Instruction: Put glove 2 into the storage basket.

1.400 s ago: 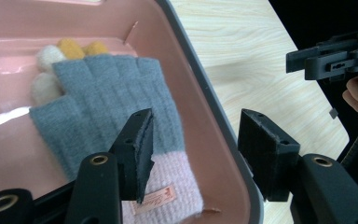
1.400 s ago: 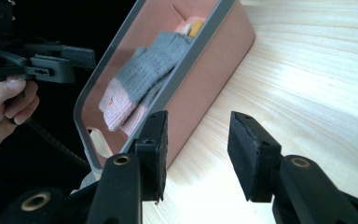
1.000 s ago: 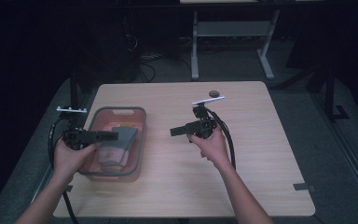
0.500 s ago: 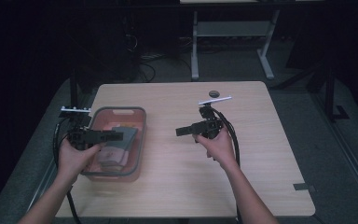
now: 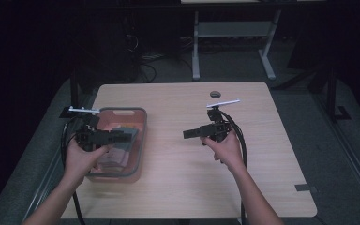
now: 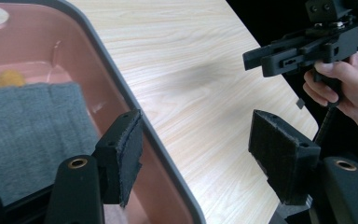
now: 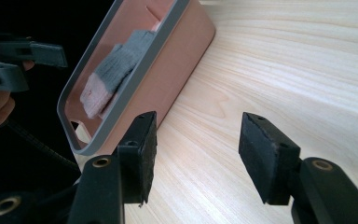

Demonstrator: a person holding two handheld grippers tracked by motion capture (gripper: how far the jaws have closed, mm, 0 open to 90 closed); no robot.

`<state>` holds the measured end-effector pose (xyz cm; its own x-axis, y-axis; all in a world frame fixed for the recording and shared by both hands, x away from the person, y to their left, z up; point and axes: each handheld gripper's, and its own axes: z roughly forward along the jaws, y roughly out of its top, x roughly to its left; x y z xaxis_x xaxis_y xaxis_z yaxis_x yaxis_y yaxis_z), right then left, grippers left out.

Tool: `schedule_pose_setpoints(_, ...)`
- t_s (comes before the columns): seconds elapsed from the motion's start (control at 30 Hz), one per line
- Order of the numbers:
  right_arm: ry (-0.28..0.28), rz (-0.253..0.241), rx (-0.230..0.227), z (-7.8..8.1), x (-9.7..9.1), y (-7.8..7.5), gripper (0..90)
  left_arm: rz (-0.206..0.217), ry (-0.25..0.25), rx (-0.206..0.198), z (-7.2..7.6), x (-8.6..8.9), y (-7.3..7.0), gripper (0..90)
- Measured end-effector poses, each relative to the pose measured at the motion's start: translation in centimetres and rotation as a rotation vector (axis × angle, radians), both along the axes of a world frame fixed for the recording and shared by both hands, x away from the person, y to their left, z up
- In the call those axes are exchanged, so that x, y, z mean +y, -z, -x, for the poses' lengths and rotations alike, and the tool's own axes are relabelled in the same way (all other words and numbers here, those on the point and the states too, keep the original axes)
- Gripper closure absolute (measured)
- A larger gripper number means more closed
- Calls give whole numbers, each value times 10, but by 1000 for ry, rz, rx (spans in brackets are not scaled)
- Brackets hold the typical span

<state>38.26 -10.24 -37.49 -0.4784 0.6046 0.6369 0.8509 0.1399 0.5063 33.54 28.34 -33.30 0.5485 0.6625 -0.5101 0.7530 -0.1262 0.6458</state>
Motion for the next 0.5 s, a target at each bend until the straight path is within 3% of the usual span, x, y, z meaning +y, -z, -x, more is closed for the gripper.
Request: schedule_pose_setpoints(0.5,30,13,-6,6,-21,3,437,7,50,-6,3,-21,0,342)
